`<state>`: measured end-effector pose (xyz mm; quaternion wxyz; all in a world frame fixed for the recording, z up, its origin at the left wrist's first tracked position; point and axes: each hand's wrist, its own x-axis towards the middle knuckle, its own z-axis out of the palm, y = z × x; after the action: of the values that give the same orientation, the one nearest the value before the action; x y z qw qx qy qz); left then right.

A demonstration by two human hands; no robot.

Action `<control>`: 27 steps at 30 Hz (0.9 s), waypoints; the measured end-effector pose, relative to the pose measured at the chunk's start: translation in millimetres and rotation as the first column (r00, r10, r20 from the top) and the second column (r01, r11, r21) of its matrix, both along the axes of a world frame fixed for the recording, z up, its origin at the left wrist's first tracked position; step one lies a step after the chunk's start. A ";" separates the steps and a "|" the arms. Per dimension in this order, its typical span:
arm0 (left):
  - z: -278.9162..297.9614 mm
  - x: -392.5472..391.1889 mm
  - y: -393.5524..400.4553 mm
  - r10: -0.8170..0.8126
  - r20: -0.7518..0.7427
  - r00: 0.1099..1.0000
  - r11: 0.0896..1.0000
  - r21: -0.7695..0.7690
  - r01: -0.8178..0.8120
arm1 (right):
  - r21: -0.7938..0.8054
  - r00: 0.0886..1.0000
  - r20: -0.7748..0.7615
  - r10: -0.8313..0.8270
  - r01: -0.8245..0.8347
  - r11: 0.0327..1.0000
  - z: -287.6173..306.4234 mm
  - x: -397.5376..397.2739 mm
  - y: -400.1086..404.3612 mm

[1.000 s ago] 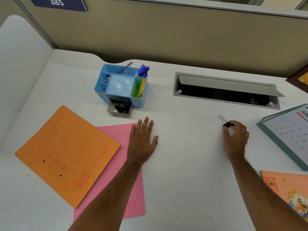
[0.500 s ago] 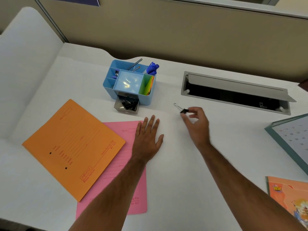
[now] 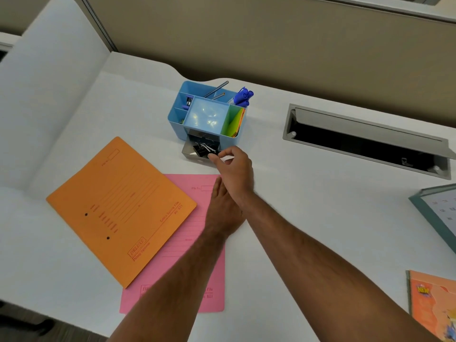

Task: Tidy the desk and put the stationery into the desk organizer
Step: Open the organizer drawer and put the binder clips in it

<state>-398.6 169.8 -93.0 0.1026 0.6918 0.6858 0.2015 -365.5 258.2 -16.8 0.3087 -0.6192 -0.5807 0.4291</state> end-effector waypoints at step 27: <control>27.9 -10.9 0.3 -0.091 0.150 0.985 0.994 -0.052 0.100 | 0.072 0.777 0.408 0.479 -0.550 0.832 -6.5 11.5 6.5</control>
<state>-409.4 170.0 -65.1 0.1829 0.7039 0.6480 0.2263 -354.0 264.7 -23.2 0.1197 -0.4742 -0.8133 0.3152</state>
